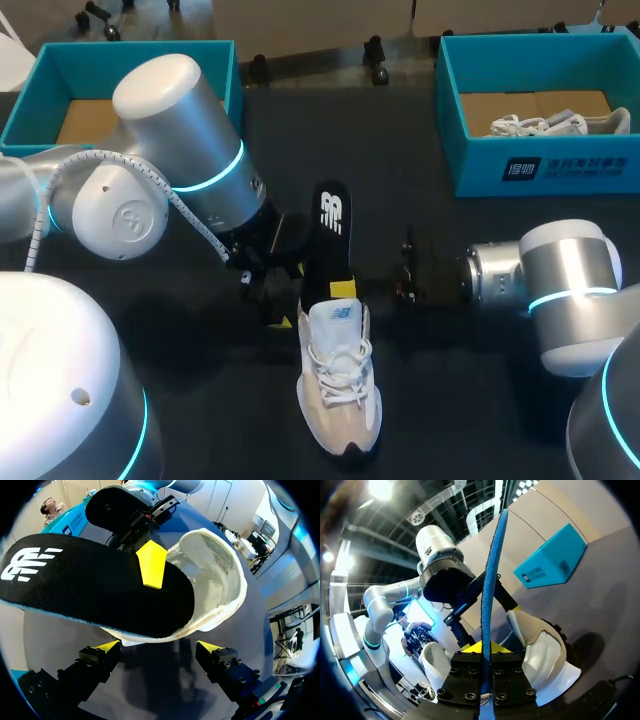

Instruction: Take the shoe out of the shoebox, open the shoe tongue, remove and reinsert the insole, then place the shoe into the shoebox

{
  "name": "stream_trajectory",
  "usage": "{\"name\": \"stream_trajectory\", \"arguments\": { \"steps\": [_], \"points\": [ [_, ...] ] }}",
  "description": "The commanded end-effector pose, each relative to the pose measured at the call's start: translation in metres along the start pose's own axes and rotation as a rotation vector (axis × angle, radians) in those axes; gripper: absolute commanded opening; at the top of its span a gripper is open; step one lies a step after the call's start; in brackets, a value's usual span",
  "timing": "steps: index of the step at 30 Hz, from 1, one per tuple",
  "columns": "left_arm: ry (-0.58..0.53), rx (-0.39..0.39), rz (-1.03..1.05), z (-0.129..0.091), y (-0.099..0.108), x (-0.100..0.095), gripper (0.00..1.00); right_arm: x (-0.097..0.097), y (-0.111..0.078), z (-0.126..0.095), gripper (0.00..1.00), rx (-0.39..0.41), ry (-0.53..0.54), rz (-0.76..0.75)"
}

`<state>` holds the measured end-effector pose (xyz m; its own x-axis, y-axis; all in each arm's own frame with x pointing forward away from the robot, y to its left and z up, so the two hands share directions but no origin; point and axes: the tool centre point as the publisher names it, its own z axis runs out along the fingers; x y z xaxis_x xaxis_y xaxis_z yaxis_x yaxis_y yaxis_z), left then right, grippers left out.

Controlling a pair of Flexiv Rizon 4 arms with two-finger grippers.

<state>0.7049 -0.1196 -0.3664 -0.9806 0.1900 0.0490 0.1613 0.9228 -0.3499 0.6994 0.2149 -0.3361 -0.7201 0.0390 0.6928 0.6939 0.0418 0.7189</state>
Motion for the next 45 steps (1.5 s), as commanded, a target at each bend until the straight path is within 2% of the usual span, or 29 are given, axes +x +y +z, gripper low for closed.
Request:
{"name": "stream_trajectory", "arguments": {
  "steps": [1, 23, 31, 32, 34, 36, 37, 45],
  "points": [
    [0.000, -0.001, 0.001, 0.001, 0.000, 0.000, 1.00, 0.002, -0.007, 0.001, 0.00, -0.004, -0.007, 0.006],
    [0.000, -0.001, 0.001, 0.001, 0.000, 0.000, 1.00, 0.001, -0.026, 0.001, 0.00, -0.003, 0.017, 0.065],
    [0.000, -0.001, 0.001, 0.001, 0.000, 0.000, 1.00, 0.003, -0.021, 0.004, 0.00, -0.011, 0.012, 0.046],
    [0.000, -0.001, 0.001, 0.001, 0.000, 0.000, 1.00, 0.003, -0.020, 0.004, 0.01, -0.010, 0.012, 0.044],
    [0.000, -0.001, 0.001, 0.001, 0.000, 0.000, 1.00, 0.003, -0.016, 0.005, 0.25, -0.008, 0.013, 0.034],
    [0.000, -0.001, 0.001, 0.001, 0.000, 0.000, 1.00, 0.004, -0.013, 0.006, 0.38, -0.004, 0.016, 0.025],
    [0.000, -0.001, 0.001, 0.001, 0.000, 0.000, 1.00, 0.004, -0.011, 0.007, 0.40, 0.000, 0.018, 0.020],
    [0.000, -0.001, 0.001, 0.001, 0.000, 0.000, 1.00, 0.009, 0.004, 0.010, 0.41, 0.017, 0.010, -0.017]
  ]
}}
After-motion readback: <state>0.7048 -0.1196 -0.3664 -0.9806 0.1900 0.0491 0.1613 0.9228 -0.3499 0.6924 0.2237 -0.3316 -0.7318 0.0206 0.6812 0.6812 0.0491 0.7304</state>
